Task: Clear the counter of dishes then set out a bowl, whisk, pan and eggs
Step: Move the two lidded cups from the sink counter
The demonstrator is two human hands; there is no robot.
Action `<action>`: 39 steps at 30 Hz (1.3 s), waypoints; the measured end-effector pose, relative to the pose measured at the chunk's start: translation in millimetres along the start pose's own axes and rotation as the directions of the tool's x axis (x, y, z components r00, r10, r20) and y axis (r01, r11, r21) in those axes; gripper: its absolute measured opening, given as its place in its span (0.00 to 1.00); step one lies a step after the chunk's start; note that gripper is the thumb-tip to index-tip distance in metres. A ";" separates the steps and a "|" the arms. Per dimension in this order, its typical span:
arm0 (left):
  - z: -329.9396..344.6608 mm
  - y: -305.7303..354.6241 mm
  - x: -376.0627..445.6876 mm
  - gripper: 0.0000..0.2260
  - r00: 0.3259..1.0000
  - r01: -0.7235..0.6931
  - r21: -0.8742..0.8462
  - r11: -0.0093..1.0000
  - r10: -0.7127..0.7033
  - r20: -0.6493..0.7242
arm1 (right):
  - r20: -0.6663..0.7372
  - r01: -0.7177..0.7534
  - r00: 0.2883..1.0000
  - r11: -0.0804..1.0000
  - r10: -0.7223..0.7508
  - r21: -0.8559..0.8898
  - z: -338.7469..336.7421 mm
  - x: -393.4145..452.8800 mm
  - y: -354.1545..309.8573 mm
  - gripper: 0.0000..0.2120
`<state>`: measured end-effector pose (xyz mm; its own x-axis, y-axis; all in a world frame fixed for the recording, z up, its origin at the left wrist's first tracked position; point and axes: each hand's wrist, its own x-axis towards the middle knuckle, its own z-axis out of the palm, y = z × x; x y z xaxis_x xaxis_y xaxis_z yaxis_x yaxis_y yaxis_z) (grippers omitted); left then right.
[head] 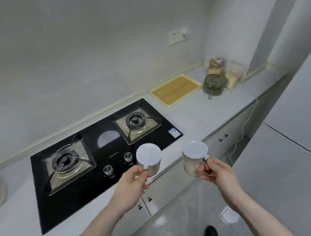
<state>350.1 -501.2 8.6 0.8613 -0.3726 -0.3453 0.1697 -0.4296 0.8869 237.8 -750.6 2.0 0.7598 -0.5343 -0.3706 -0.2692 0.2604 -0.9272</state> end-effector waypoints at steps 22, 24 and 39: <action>213.8 137.2 223.9 0.07 0.998 0.062 -0.081 0.995 -0.060 0.037 | -0.016 -0.001 1.000 1.000 0.001 0.031 -173.9 259.7 -98.3 0.16; 218.0 138.8 247.3 0.08 0.996 0.081 -0.071 0.994 -0.078 0.048 | -0.034 -0.018 0.999 1.000 0.018 0.008 -176.6 280.0 -101.4 0.16; 272.4 150.0 448.5 0.09 0.928 0.341 -0.073 0.937 -0.324 0.185 | -0.190 -0.151 0.969 0.988 0.156 0.043 -197.5 425.3 -106.8 0.17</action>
<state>631.4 -956.8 -96.8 0.6561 -0.3585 -0.6641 0.4878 -0.4700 0.7356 472.7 -1164.5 -67.2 0.5818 -0.6301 -0.5143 -0.3545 0.3726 -0.8576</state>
